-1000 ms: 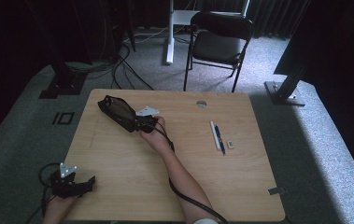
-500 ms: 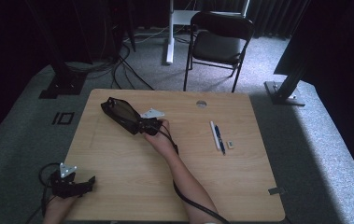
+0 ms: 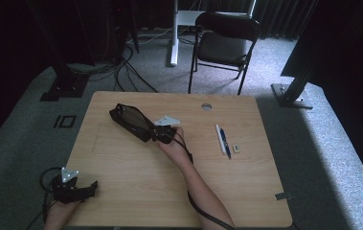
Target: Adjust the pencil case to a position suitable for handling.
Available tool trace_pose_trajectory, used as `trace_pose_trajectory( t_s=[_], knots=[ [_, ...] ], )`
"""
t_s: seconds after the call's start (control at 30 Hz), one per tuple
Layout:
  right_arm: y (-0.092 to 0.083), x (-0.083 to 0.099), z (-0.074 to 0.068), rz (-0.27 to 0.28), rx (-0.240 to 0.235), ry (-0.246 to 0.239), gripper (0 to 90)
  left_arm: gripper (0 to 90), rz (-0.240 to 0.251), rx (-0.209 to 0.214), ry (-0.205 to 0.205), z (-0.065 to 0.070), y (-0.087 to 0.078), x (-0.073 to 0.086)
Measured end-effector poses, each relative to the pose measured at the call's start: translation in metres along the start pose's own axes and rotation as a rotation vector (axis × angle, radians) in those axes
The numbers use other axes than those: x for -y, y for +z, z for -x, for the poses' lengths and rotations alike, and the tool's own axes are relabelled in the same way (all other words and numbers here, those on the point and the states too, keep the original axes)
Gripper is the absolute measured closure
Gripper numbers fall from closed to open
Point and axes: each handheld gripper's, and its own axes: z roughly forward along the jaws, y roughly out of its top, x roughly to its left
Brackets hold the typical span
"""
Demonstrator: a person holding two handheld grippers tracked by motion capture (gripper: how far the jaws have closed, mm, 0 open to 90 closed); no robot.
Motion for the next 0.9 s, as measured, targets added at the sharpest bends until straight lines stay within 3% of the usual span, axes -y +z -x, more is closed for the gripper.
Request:
trace_pose_trajectory(
  t_s=[0.9],
  knots=[
    [-0.073,0.04,0.03,0.004,0.029,0.011,73.0,1.2,0.0,0.0,0.0,0.0,0.0,0.0]
  ],
)
